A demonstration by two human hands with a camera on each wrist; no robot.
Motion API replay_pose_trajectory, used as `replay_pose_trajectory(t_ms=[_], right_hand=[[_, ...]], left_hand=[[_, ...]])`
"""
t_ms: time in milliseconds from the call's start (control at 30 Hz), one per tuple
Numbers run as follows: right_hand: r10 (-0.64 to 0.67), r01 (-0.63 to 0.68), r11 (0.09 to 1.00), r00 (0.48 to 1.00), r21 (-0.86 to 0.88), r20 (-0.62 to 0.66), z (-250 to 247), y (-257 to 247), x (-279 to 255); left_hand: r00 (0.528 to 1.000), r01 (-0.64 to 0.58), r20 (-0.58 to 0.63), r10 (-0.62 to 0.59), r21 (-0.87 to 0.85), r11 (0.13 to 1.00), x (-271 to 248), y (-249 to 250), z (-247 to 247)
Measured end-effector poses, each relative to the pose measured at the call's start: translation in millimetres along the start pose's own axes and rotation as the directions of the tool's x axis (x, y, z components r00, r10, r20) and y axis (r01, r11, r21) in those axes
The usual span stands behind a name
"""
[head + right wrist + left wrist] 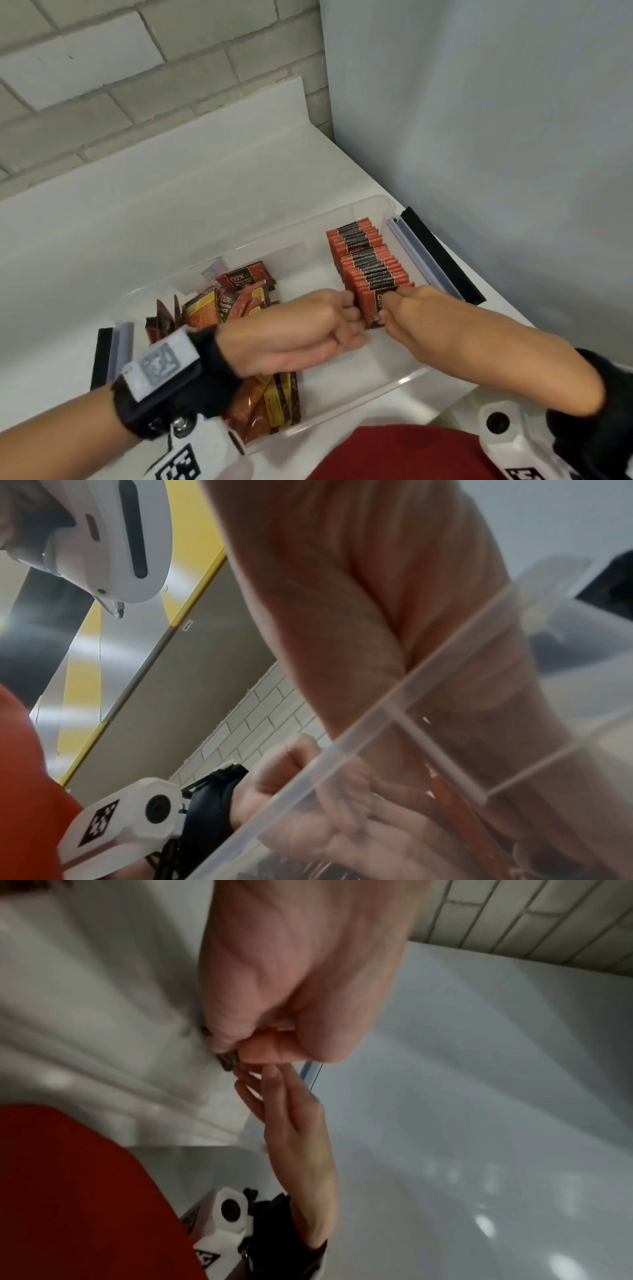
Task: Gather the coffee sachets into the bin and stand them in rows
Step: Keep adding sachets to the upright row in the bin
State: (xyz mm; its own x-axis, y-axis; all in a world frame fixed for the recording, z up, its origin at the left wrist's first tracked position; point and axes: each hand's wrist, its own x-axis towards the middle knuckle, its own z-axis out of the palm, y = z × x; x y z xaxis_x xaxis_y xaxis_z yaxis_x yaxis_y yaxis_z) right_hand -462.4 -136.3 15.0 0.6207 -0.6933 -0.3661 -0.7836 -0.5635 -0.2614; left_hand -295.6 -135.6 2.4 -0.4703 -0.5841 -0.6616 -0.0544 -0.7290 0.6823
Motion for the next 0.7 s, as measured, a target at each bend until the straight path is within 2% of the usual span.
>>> replay_pose_trajectory(t_ms=[100, 233, 400, 467, 600, 700], right_hand=[[0.043, -0.044, 0.996, 0.999, 0.071, 0.008, 2, 2, 2], [0.082, -0.081, 0.986, 0.997, 0.147, 0.005, 2, 0, 0], [-0.009, 0.010, 0.998, 1.000, 0.059, -0.024, -1, -2, -4], [-0.007, 0.009, 0.998, 0.999, 0.064, -0.031, -1, -1, -4], [0.029, -0.029, 0.985, 1.000, 0.173, 0.003, -2, -2, -5], [0.038, -0.045, 0.979, 0.999, 0.200, 0.036, -2, -1, -5]], left_hand=[[1.000, -0.003, -0.021, 0.002, -0.044, 0.999, 3, 0, 10], [0.986, -0.083, -0.154, 0.069, -0.090, 0.992, 6, 3, 3], [0.982, -0.110, -0.162, 0.096, -0.079, 0.991, 10, 6, 5], [0.972, -0.126, -0.206, 0.114, -0.045, 0.991, 10, 10, 3], [0.978, -0.087, -0.188, 0.094, 0.044, 0.995, 8, 11, -4], [0.955, -0.051, -0.289, 0.069, 0.068, 0.996, 0, 18, -15]])
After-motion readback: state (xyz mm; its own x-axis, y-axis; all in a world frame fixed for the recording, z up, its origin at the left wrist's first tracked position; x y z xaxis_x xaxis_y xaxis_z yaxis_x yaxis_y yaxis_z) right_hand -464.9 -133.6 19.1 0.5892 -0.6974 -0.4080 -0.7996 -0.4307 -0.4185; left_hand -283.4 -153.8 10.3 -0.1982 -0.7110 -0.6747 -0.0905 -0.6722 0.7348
